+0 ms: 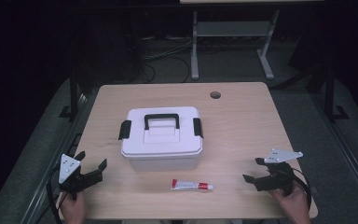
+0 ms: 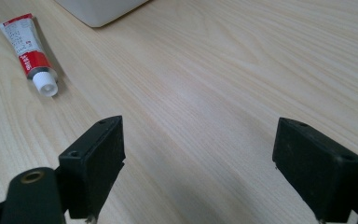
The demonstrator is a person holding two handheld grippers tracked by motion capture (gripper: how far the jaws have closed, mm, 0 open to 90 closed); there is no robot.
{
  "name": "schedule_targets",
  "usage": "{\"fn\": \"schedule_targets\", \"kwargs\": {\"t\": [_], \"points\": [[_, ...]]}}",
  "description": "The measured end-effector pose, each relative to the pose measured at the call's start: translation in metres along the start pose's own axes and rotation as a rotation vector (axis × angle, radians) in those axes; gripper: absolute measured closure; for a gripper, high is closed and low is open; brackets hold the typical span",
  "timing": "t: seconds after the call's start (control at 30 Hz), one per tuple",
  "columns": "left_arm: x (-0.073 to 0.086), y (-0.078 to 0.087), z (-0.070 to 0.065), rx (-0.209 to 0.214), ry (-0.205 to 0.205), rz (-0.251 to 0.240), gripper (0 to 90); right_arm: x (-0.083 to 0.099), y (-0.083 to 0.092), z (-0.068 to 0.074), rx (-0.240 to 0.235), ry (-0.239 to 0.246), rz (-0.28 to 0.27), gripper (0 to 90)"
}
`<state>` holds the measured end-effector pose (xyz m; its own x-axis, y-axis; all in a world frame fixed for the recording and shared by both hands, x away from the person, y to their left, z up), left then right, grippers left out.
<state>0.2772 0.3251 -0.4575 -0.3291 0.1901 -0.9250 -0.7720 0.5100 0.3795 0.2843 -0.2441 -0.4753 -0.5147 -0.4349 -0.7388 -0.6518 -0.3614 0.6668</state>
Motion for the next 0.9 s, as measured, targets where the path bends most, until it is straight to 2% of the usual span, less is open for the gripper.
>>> {"fn": "schedule_targets", "kwargs": {"t": [0.2, 0.43, 0.57, 0.6, 0.63, 0.67, 0.73, 0.77, 0.8, 0.83, 0.9], "points": [[0.0, 0.003, -0.001, -0.002, -0.005, -0.006, 13.8, -0.008, 0.004, -0.007, -0.013, -0.019, -0.008, 14.1], [0.001, 0.004, 0.0, -0.001, 0.002, -0.012, 13.9, -0.019, 0.012, -0.017, -0.016, 0.005, -0.005, 14.2], [0.002, 0.003, 0.0, -0.011, -0.006, -0.002, 13.8, -0.029, 0.016, -0.021, -0.014, 0.042, 0.006, 14.3], [0.002, 0.003, 0.0, -0.011, -0.005, -0.002, 13.8, -0.037, 0.016, -0.023, -0.01, 0.075, 0.015, 14.3], [0.002, 0.003, 0.0, -0.011, -0.005, -0.002, 13.8, -0.037, 0.016, -0.023, -0.01, 0.075, 0.015, 14.3], [0.002, 0.004, 0.0, -0.006, 0.0, -0.002, 13.8, -0.045, 0.017, -0.023, -0.028, 0.081, 0.01, 14.3], [0.002, 0.004, 0.0, -0.012, 0.001, -0.003, 13.8, -0.054, 0.018, -0.022, -0.023, 0.111, 0.01, 14.3], [0.002, 0.004, 0.0, -0.012, 0.001, -0.003, 13.8, -0.054, 0.018, -0.022, -0.023, 0.111, 0.01, 14.3], [0.002, 0.004, -0.001, -0.02, -0.007, 0.001, 13.9, -0.065, 0.019, -0.021, -0.036, 0.145, 0.025, 14.3], [0.002, 0.004, -0.001, -0.02, -0.007, 0.001, 13.9, -0.065, 0.019, -0.021, -0.036, 0.145, 0.025, 14.3], [0.002, 0.004, -0.002, -0.023, -0.02, 0.005, 13.8, -0.078, 0.019, -0.02, -0.038, 0.185, 0.039, 14.3]]}}
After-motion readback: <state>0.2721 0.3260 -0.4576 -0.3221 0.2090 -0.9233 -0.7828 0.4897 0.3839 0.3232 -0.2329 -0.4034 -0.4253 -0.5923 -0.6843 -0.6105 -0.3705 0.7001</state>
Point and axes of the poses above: each handheld gripper's, and its own axes: y roughly backward along the jaws, x roughly out of its underside, z roughly to its left, the point moved 4 cm from there along -y, roughly forward along the jaws, and after that the axes turned 15 degrees about x, right-handed, at the moved point
